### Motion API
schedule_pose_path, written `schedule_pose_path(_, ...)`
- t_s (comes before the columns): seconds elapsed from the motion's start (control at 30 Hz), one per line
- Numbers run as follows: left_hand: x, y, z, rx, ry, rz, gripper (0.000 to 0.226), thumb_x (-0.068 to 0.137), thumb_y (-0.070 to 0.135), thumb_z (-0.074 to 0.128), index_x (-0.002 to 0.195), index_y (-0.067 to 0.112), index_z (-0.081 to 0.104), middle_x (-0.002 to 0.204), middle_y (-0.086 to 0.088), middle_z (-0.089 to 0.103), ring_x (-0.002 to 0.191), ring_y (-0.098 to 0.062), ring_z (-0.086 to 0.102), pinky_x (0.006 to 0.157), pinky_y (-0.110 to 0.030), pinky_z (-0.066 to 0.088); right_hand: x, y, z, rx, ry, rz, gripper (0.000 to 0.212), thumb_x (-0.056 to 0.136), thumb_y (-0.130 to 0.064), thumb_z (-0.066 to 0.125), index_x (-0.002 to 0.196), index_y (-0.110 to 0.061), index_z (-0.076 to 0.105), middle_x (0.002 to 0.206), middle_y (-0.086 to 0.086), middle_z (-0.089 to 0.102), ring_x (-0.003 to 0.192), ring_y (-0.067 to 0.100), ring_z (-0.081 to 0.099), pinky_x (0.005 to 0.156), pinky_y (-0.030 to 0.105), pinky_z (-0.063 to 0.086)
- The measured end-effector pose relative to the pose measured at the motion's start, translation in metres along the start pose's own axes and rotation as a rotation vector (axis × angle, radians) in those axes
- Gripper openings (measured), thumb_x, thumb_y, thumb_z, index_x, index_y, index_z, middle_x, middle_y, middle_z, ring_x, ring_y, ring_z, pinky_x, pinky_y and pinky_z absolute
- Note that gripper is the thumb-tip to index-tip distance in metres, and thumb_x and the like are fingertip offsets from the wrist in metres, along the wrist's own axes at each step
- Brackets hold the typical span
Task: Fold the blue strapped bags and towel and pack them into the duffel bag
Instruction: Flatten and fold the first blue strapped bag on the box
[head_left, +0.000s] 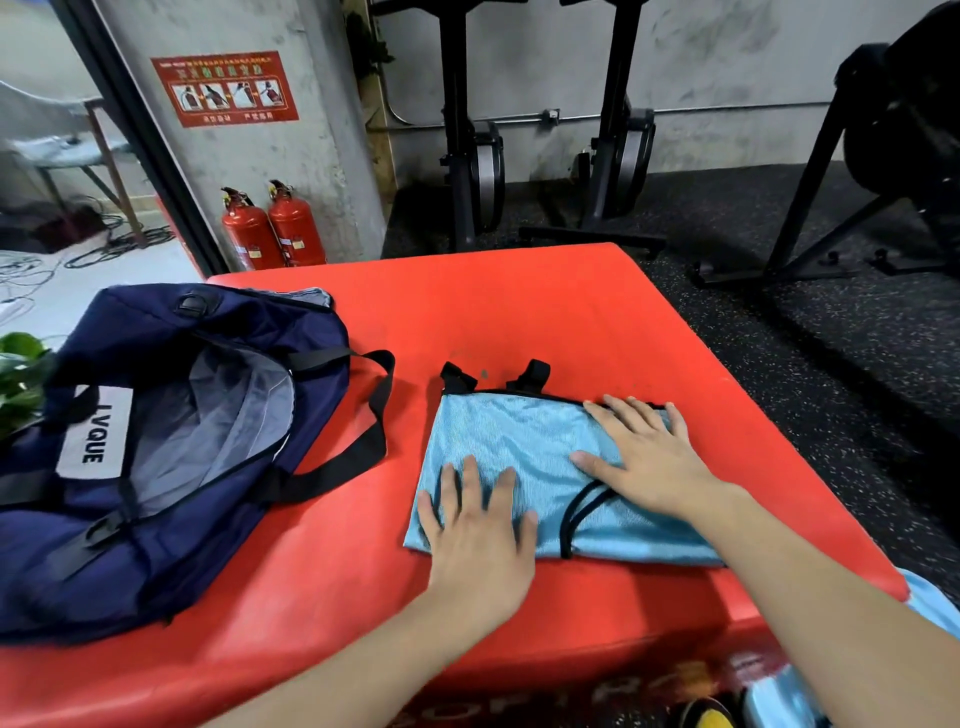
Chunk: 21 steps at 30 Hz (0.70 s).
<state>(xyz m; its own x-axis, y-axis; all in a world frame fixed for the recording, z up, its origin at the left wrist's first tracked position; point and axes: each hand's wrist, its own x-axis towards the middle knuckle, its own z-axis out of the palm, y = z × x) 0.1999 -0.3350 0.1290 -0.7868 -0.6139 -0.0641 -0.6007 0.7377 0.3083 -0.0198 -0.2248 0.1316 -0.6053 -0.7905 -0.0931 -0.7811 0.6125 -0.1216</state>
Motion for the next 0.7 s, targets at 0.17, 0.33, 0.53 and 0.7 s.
schedule_pose_path(0.17, 0.0, -0.004, 0.001, 0.066, -0.031, 0.065, 0.084, 0.081, 0.07, -0.008, 0.157, 0.038, 0.006, 0.167, -0.007, -0.01, 0.152, -0.032, -0.017, 0.118, -0.057, -0.012, -0.006, -0.003, 0.0, -0.015, 0.003, 0.045, 0.089, 0.082, -0.088, 0.004, 0.158, -0.042, 0.0, 0.168, -0.008, 0.005, 0.154, 0.02, 0.001, 0.121, 0.057, -0.007)
schedule_pose_path(0.33, 0.052, -0.029, -0.007, 0.214, -0.043, 0.264, 0.062, 0.1, 0.064, 0.013, 0.158, 0.041, 0.012, 0.167, -0.01, 0.005, 0.154, -0.033, -0.005, 0.12, -0.059, -0.005, -0.023, -0.003, 0.0, -0.02, 0.033, 0.165, 0.085, 0.088, -0.082, 0.008, 0.159, -0.035, 0.009, 0.167, -0.002, 0.012, 0.153, 0.025, 0.01, 0.121, 0.058, -0.002)
schedule_pose_path(0.53, 0.096, -0.053, -0.028, 0.356, 0.156, 0.117, 0.06, 0.096, 0.062, 0.04, 0.139, 0.023, 0.058, 0.153, -0.02, 0.04, 0.144, -0.045, 0.03, 0.113, -0.067, 0.015, -0.059, -0.012, -0.003, -0.122, 0.14, 0.146, 0.091, 0.084, -0.083, 0.004, 0.149, -0.03, 0.041, 0.151, -0.003, 0.045, 0.138, 0.024, 0.038, 0.118, 0.05, 0.02)
schedule_pose_path(0.7, 0.086, -0.043, -0.027, 0.219, 0.253, -0.085, 0.055, 0.097, 0.056, 0.049, 0.141, 0.024, 0.051, 0.142, -0.013, 0.041, 0.119, -0.037, 0.042, 0.097, -0.049, 0.037, -0.087, -0.025, -0.004, -0.127, 0.126, 0.061, 0.089, 0.084, -0.085, 0.007, 0.143, -0.033, 0.047, 0.136, -0.006, 0.054, 0.124, 0.021, 0.049, 0.1, 0.039, 0.038)
